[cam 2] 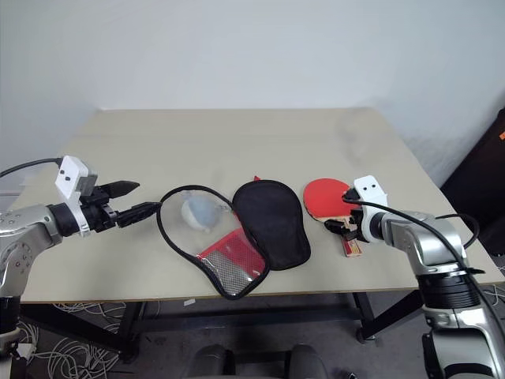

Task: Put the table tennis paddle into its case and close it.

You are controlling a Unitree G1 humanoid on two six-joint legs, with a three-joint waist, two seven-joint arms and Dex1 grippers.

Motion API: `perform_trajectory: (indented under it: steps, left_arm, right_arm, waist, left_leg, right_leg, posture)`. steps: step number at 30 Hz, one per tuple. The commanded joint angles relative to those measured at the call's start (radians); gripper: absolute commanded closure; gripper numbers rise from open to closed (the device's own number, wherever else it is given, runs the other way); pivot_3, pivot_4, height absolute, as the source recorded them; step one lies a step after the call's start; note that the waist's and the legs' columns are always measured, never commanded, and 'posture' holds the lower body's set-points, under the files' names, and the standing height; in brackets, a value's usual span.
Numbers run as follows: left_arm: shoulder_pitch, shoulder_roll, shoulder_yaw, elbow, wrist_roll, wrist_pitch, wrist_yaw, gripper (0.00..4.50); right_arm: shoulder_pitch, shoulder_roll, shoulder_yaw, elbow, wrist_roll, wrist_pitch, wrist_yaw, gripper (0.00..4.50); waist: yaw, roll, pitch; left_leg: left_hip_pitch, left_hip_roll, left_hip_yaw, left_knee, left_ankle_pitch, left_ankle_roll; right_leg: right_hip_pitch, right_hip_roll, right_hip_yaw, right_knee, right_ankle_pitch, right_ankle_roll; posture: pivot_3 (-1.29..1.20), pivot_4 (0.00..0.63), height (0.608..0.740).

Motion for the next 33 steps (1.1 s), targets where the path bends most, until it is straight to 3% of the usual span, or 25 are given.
perform_trajectory:
  steps: [1,7,19,22,30,33]
  left_arm:
    - [-0.014,-0.001,0.035,-0.042,-0.026,0.001,0.006,0.0]
    - [-0.016,0.007,0.038,-0.049,-0.035,0.008,0.007,0.0]
    - [-0.023,0.013,0.032,-0.043,-0.034,0.009,0.013,0.0]
    - [-0.023,0.013,0.031,-0.043,-0.033,0.007,0.014,0.0]
    - [-0.021,0.001,0.025,-0.04,-0.025,-0.002,0.028,0.0]
    - [-0.017,-0.004,0.023,-0.047,-0.026,-0.002,0.034,0.0]
  right_arm:
    - [0.003,0.036,-0.04,-0.019,-0.031,0.011,-0.079,0.04]
    - [0.026,0.092,-0.071,-0.003,-0.066,0.003,-0.169,0.04]
    - [0.087,0.121,-0.098,-0.048,-0.064,0.052,-0.197,0.04]
    - [0.089,0.13,-0.104,-0.046,-0.067,0.053,-0.206,0.49]
    - [0.06,0.136,-0.115,-0.036,-0.072,0.05,-0.219,3.24]
    - [0.024,0.147,-0.135,-0.024,-0.074,0.024,-0.234,3.4]
  waist:
    - [0.0,0.0,0.0]
    - [0.001,-0.001,0.0]
    - [0.0,-0.001,0.0]
    - [0.0,-0.001,0.0]
    - [0.0,-0.001,0.0]
    - [-0.001,-0.001,0.0]
  left_leg:
    - [0.0,0.0,0.0,0.0,0.0,0.0]
    - [0.0,0.0,0.0,0.0,0.0,0.0]
    - [0.0,0.0,0.0,0.0,0.0,0.0]
    - [0.0,0.0,0.0,0.0,0.0,0.0]
    - [0.0,0.0,0.0,0.0,0.0,0.0]
    - [0.0,0.0,0.0,0.0,0.0,0.0]
  right_leg:
    - [0.0,0.0,0.0,0.0,0.0,0.0]
    - [0.001,0.0,0.0,0.0,0.0,0.0]
    - [0.001,0.0,0.0,0.0,0.0,0.0]
    - [0.001,0.0,0.0,0.0,0.0,0.0]
    - [0.001,0.0,0.0,0.0,0.0,0.0]
    - [0.001,0.0,0.0,0.0,0.0,0.0]
  posture:
    - [0.0,0.0,0.74]
    - [0.0,0.0,0.74]
    - [0.0,0.0,0.74]
    - [0.0,0.0,0.74]
    - [0.0,0.0,0.74]
    - [0.0,0.0,0.74]
